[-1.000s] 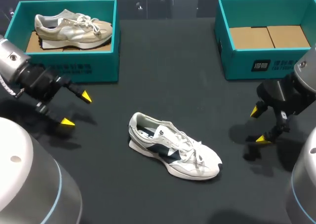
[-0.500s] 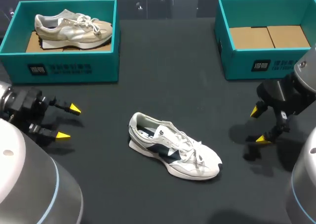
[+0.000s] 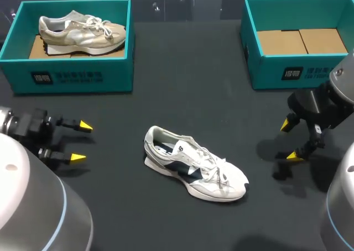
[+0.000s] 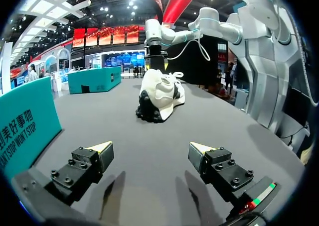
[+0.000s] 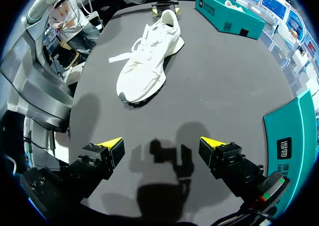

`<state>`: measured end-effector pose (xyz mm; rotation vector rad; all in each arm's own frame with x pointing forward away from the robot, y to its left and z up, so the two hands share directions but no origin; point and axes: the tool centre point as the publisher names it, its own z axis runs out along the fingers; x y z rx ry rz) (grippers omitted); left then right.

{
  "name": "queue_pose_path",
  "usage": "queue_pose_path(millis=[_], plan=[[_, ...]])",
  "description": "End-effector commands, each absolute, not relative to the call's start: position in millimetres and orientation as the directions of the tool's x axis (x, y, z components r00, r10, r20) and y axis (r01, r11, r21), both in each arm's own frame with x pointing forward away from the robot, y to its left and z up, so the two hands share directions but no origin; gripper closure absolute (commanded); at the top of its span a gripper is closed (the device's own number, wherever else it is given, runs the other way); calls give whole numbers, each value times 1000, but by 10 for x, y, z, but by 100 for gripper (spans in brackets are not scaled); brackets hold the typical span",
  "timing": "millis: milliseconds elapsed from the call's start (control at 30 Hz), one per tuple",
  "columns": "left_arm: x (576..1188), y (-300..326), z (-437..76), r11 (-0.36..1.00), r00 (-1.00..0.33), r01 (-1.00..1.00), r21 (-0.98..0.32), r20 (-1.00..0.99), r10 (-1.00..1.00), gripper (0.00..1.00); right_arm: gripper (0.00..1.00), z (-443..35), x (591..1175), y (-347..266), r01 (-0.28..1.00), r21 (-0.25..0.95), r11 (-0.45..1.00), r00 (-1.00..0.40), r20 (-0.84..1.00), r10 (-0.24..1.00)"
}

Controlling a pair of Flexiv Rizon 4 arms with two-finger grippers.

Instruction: Take the shoe out of the shoebox, open the shoe tongue, remove and reinsert the insole, then place the shoe into the shoebox

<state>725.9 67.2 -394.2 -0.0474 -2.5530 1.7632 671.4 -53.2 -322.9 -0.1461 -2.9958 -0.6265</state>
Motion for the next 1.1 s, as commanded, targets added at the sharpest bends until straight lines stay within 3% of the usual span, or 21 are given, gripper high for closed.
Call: queue_pose_path(millis=[33,1100], plan=[[7270,565,-3945,356,-999,3,-935,13,43,0,0,-3232,6703,-535,108,395,912,-993,93,78],[7438,-298,-4015,326,-974,78,-942,-1,228,0,0,-3232,6703,-535,108,395,912,-993,93,78]])
